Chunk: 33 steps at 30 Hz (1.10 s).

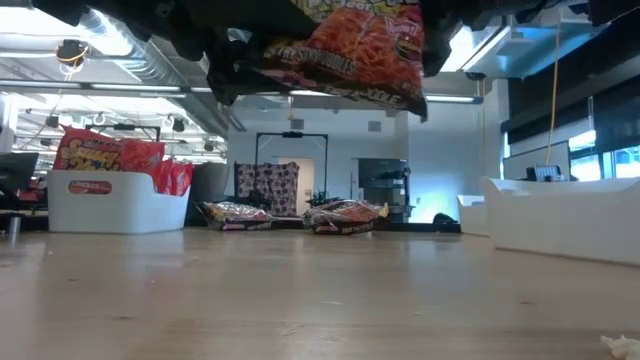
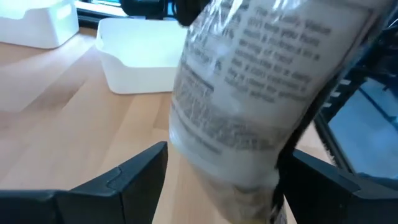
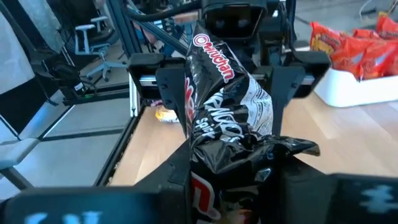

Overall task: Sort Maruchan noodles
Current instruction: Put the bottom center black noodle into the top right white bin

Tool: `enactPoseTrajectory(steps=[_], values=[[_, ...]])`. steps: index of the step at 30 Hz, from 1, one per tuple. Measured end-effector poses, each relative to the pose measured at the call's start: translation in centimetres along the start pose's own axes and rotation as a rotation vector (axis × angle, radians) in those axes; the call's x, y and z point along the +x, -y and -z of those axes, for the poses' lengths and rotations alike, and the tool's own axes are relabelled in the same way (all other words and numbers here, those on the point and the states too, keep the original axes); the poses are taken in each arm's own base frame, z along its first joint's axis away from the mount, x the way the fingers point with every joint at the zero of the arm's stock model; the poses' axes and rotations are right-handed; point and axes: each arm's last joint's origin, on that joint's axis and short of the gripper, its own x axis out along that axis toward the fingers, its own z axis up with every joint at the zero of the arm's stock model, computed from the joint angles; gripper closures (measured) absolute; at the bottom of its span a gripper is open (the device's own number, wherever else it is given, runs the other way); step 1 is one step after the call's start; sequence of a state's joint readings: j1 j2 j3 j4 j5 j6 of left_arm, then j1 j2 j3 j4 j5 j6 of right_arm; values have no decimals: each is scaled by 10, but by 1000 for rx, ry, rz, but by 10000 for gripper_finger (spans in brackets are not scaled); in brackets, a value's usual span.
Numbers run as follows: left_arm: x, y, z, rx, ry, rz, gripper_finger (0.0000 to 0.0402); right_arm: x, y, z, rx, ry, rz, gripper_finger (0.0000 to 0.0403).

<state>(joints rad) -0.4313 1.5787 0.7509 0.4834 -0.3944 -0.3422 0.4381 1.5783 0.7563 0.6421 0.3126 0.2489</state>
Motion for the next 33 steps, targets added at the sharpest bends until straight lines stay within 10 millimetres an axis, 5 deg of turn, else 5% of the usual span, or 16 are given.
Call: enactPoseTrajectory(steps=[10,22,28,33], values=[[0,2,-5,6,43,48,121,6,-2,-2,-41,104,-6,306],[0,1,-7,52,61,31,227,6,-2,-3,-61,118,-11,299],[0,1,-6,59,54,24,229,3,-1,-2,-110,54,-1,219],[-1,3,-5,65,46,28,230,-21,4,-15,-175,-77,33,139]])
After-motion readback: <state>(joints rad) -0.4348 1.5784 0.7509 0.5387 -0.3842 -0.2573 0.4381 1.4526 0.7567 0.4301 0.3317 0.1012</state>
